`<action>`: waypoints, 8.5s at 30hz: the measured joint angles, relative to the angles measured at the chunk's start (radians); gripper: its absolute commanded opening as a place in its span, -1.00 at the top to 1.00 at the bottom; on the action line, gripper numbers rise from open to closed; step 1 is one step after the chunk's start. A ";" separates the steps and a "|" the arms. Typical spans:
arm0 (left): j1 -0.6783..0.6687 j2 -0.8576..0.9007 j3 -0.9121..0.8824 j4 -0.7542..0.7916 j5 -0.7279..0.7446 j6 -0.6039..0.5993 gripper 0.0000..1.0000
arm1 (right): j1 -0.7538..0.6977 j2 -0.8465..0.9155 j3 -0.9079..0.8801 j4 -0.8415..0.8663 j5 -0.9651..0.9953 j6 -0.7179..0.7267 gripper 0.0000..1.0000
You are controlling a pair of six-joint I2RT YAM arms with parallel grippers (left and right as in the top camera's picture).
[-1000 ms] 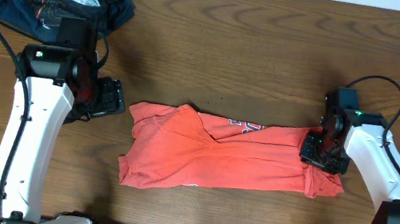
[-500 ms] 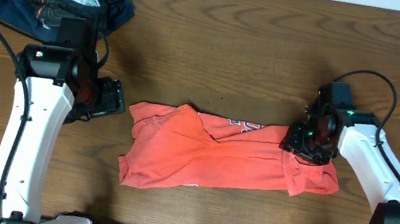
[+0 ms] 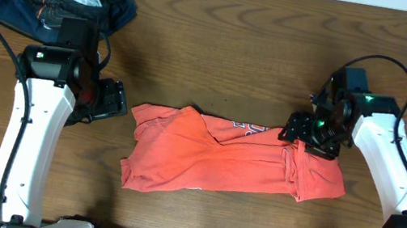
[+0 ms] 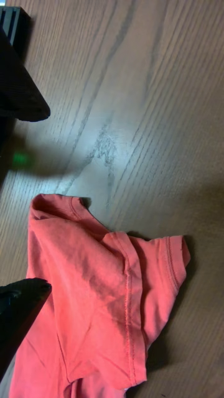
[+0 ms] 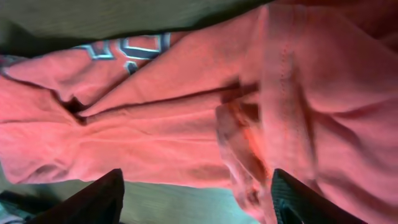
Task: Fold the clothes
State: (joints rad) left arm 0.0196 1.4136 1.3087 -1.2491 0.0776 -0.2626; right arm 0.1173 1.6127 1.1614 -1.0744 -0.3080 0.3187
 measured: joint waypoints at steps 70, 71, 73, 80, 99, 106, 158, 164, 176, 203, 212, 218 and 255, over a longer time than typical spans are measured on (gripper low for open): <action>0.000 0.000 -0.001 0.001 0.000 0.000 -0.86 | -0.520 -0.070 -0.373 0.277 -0.205 -0.338 -0.95; 0.000 0.000 -0.001 0.000 0.000 0.000 -0.86 | -0.520 -0.070 -0.389 0.290 -0.219 -0.344 -0.93; 0.000 0.000 -0.001 0.000 0.000 0.000 -0.86 | -0.520 -0.070 -0.401 0.298 -0.230 -0.350 -0.82; 0.000 0.000 -0.001 0.000 0.000 0.000 -0.86 | -0.510 -0.070 -0.424 0.311 -0.268 -0.364 -0.71; 0.000 0.000 -0.001 0.000 0.000 0.000 -0.86 | -0.405 -0.070 -0.431 0.411 -0.260 -0.275 0.98; 0.000 0.000 -0.001 0.000 0.000 0.000 -0.86 | -0.402 -0.069 -0.360 0.308 -0.170 -0.234 0.97; 0.000 0.000 -0.001 0.003 0.000 0.000 -0.86 | 0.431 0.068 -0.175 0.307 0.347 0.081 0.70; 0.000 0.000 -0.001 0.003 0.000 0.000 -0.86 | 0.463 0.077 -0.114 0.227 0.291 0.049 0.05; 0.000 0.000 -0.001 0.003 0.000 0.000 -0.86 | 0.439 0.079 0.163 0.037 0.328 0.042 -0.70; 0.000 0.000 -0.001 0.005 0.000 0.000 -0.86 | 0.262 0.368 0.172 0.144 0.235 0.036 0.98; 0.000 0.000 -0.001 0.005 0.000 0.000 -0.86 | 0.294 0.360 0.225 0.072 0.191 0.036 0.94; 0.000 0.000 -0.001 0.005 0.000 0.000 -0.86 | 0.298 0.342 0.236 -0.012 0.190 0.036 0.97; 0.000 0.000 -0.027 0.053 0.000 0.000 -0.88 | 0.418 0.283 0.056 -0.041 0.098 -0.012 0.97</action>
State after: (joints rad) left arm 0.0196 1.4139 1.2819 -1.1957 0.0776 -0.2630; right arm 0.5350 1.8954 1.2175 -1.1156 -0.2100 0.3069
